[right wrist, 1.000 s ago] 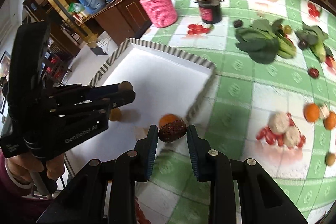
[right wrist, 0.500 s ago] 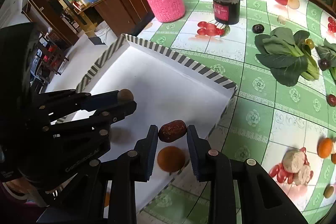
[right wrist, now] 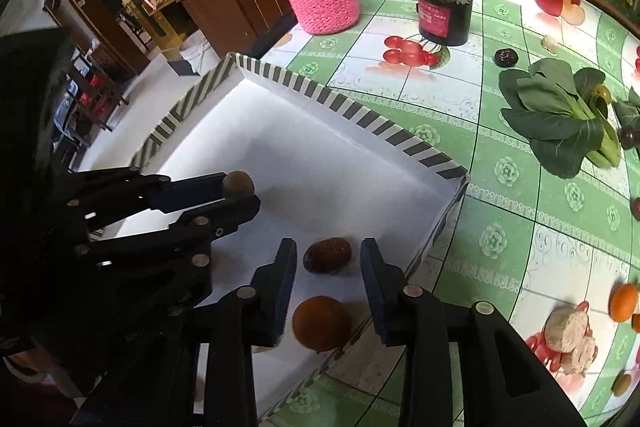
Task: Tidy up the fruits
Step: 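Carry the date and brown fruit over the white tray and open both grippers, then lift both open grippers away from the tray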
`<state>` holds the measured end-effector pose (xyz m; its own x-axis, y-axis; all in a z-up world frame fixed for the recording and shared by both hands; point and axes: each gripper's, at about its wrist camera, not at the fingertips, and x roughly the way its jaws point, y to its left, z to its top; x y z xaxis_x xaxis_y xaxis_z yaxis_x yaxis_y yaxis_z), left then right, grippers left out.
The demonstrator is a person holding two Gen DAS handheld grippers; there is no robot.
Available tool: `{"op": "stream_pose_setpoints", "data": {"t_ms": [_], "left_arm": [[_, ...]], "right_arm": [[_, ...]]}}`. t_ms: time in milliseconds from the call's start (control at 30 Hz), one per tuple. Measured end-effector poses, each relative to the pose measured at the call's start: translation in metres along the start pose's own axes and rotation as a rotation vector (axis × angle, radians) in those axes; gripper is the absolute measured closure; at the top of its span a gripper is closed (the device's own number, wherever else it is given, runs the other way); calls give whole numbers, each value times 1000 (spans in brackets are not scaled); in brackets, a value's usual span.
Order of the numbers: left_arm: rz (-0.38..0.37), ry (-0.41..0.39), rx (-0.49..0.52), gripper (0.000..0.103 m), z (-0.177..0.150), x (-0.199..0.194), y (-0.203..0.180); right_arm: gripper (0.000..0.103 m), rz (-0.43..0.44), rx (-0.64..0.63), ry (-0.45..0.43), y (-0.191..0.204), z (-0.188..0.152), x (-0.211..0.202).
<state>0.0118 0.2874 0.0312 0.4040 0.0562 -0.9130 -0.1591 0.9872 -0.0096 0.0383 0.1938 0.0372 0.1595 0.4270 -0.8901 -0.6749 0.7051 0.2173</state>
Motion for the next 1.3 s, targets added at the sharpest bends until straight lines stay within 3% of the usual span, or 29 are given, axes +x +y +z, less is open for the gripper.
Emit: {"op": "stream_pose_setpoints", "data": {"t_ms": [33,100,167,300,433,900,1100,1300], "left_arm": [[1,-2,-1,72,-1,-1,1],[0,-14,-8,48,-2,-6,3],[0,-29,-15,42,-2,-11,4],[9,-51,-4,42,-2,-22,-2],[-12,-64,11,42,-3,-32,-16],[-77,-69,84,42,-7,-43,-82],[-106,-45,113,42,-11,-38,-110],[-115,-35,149,42,-10,-34,-134]], "right_arm": [[61,-7,4,1,0,-1,-3],[60,-9,11,-6,0,-4,-11],[58,1,25,-24,-1,-8,-21],[50,0,66,-53,-9,-17,-40],[49,-13,115,-61,-24,-31,-55],[31,-165,287,-113,-89,-90,-104],[31,-203,364,-115,-123,-116,-118],[31,-211,348,-127,-135,-121,-110]]}}
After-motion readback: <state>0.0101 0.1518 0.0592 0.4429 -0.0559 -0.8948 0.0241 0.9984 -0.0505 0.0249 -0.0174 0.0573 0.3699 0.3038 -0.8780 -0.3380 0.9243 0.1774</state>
